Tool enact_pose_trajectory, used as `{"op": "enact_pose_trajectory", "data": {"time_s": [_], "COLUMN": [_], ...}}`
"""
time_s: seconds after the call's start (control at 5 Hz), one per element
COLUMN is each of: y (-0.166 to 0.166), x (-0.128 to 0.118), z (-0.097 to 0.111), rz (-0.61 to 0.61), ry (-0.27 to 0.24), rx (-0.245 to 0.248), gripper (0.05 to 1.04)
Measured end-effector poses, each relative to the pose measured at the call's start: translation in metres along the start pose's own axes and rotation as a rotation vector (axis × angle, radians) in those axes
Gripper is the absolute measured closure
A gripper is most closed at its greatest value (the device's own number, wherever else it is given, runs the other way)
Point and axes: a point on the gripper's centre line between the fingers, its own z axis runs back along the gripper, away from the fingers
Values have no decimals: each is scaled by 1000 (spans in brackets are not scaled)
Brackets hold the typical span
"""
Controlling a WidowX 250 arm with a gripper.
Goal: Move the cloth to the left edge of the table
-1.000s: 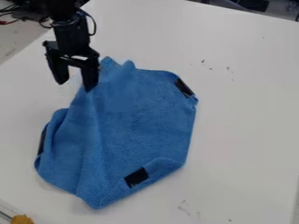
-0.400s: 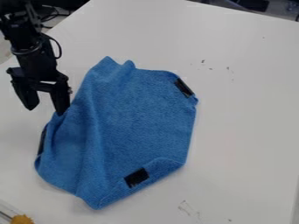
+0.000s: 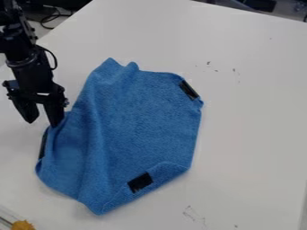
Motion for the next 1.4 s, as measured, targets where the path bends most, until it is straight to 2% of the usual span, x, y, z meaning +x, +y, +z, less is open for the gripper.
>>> {"op": "enact_pose_trajectory", "data": {"time_s": [0.2,0.6,0.8,1.0,1.2,1.4], "y": [0,-2,-3,-8,-7,-2], "x": [-1,2,7,8,9,14], "z": [-4,-2,1,-4,-13,-17], "rz": [1,14,9,6,-14,-13], "ry": [13,34,28,44,64,56], "rx": [-4,-6,1,-6,-12,-20], "gripper": [425,79,81,136,421,723]}}
